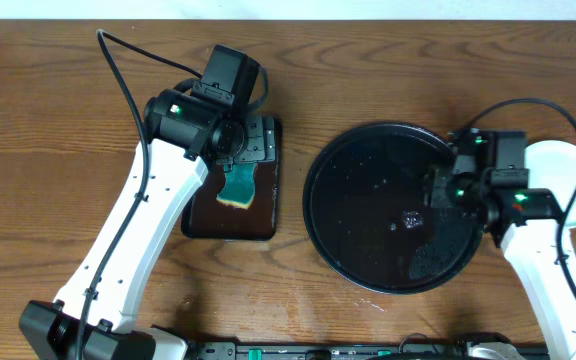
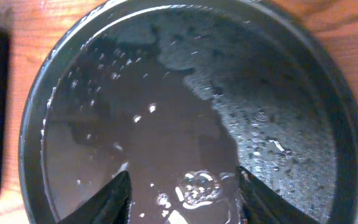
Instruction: Clean dirty plates on tray and stack at the side
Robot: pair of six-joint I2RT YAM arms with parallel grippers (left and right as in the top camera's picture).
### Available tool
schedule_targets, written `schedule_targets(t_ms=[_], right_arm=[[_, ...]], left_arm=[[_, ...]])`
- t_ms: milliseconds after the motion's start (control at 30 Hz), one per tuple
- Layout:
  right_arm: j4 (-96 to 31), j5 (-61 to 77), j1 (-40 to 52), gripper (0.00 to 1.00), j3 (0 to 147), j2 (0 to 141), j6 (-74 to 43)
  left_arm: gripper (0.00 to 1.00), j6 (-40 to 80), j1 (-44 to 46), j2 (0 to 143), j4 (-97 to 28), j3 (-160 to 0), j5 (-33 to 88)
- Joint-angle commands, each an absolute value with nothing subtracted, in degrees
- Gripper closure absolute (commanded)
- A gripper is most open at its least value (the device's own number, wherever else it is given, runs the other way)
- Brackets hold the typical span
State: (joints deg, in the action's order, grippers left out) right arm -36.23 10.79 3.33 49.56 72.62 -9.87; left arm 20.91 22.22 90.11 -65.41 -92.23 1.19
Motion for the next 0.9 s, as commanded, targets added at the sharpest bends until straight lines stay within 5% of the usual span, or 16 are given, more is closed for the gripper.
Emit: schedule_targets(t_ms=[0, 67, 100, 300, 633, 867], right_arm=[[-36.1, 8.0, 8.0, 0.42, 49.4, 72.0, -5.8], [-35.7, 8.0, 9.1, 0.30, 49.4, 71.8, -5.5], [-35.6, 9.9, 9.6, 0.01, 49.5, 71.4, -5.5], [-34.2, 25.9, 9.8, 0.01, 49.5, 70.8, -9.3], [-36.2, 26.4, 8.5, 0.01, 49.5, 70.2, -8.7], [-19.7, 22.5, 7.4, 0.01, 44.4, 57.3, 8.2]], left_arm=[[0.16, 20.6, 22.1, 89.8, -65.5, -92.1, 0.9], [0.17, 20.6, 22.1, 89.8, -65.5, -92.1, 0.9], [0.17, 20.6, 22.1, 89.8, -65.5, -92.1, 0.9], [0.16, 20.6, 22.1, 89.8, -65.5, -92.1, 0.9], [0.17, 20.6, 22.1, 89.8, -65.5, -92.1, 0.9], [0.17, 20.6, 22.1, 89.8, -65.5, -92.1, 0.9]])
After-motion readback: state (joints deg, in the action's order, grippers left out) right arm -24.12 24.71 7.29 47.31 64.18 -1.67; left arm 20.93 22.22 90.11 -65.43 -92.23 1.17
